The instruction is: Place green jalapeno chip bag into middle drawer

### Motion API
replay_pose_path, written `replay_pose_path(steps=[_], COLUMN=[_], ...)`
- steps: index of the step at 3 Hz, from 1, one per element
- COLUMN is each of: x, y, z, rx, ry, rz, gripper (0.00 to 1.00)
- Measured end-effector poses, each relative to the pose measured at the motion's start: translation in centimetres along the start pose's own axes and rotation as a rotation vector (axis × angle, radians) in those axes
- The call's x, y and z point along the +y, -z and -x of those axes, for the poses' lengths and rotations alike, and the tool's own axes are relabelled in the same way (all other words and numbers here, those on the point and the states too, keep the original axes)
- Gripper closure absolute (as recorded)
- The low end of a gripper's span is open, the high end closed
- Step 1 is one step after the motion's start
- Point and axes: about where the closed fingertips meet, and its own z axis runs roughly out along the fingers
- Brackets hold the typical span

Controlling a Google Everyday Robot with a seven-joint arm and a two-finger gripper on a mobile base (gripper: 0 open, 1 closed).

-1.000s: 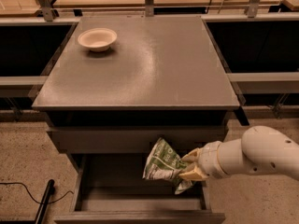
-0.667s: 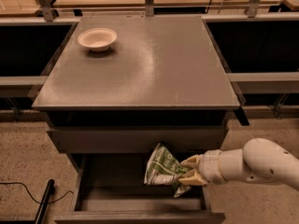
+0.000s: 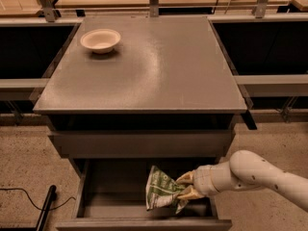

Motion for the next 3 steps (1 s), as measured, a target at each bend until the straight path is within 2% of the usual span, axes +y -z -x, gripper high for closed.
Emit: replay_pose_path(steps=[1,3], x=[0.8,0.8], y=[-2.9,-6.4], z=[-1.8,-4.7], rx=[0.022,0.054], ry=[0.007,-0.05], rz=[0.014,-0.02], gripper=[1.0,1.0])
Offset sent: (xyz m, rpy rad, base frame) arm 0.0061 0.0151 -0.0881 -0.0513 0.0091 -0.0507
